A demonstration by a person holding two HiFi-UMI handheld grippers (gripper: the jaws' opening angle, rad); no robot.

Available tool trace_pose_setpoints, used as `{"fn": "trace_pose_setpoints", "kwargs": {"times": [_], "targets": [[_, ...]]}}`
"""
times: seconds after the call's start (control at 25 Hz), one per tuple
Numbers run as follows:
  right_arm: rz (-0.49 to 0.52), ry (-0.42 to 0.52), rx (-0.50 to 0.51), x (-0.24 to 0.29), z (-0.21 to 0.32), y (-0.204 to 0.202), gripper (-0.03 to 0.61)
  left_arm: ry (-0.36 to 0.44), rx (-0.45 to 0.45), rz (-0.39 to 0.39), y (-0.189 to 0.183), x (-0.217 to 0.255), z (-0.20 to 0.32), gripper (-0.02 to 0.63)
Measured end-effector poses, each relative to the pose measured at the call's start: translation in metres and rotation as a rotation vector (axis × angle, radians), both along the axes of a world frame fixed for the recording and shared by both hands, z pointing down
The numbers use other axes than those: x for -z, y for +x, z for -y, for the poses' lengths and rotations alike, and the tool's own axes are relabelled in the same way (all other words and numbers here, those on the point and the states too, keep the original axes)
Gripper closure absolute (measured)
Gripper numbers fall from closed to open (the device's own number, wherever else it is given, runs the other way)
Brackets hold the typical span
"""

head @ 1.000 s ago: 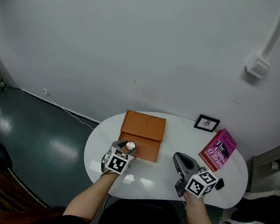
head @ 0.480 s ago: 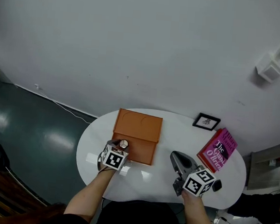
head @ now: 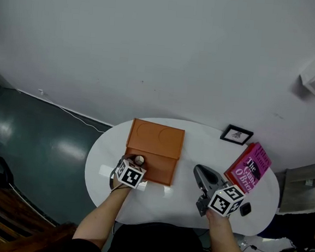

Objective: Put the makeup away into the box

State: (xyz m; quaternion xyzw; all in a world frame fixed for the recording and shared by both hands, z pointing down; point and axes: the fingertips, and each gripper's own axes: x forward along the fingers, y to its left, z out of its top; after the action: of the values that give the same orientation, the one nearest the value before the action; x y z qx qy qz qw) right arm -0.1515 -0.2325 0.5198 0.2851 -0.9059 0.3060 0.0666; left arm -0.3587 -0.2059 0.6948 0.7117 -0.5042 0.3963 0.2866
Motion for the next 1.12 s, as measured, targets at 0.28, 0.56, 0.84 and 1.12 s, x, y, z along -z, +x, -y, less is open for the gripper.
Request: {"fn": "trace_pose_setpoints", "kwargs": {"times": [0.28, 0.56, 0.84, 1.12], "targets": [[0.005, -0.008, 0.014, -0.002, -0.003, -0.005, 0.540, -0.059, -0.051, 0.023, 0.002, -0.009, -0.004, 0.396], [0.003, -0.008, -0.018, 0.000, -0.010, 0.010, 0.540, -0.082, -0.044, 0.012, 0.003, -0.008, -0.003, 0.394], [0.005, 0.000, -0.053, 0.004, -0.023, 0.023, 0.540, -0.065, -0.055, 0.019, 0.003, -0.007, -0.003, 0.394], [-0.006, 0.019, -0.098, 0.011, -0.045, 0.037, 0.540, 0.005, -0.037, 0.001, 0.001, 0.005, 0.000, 0.354]]}}
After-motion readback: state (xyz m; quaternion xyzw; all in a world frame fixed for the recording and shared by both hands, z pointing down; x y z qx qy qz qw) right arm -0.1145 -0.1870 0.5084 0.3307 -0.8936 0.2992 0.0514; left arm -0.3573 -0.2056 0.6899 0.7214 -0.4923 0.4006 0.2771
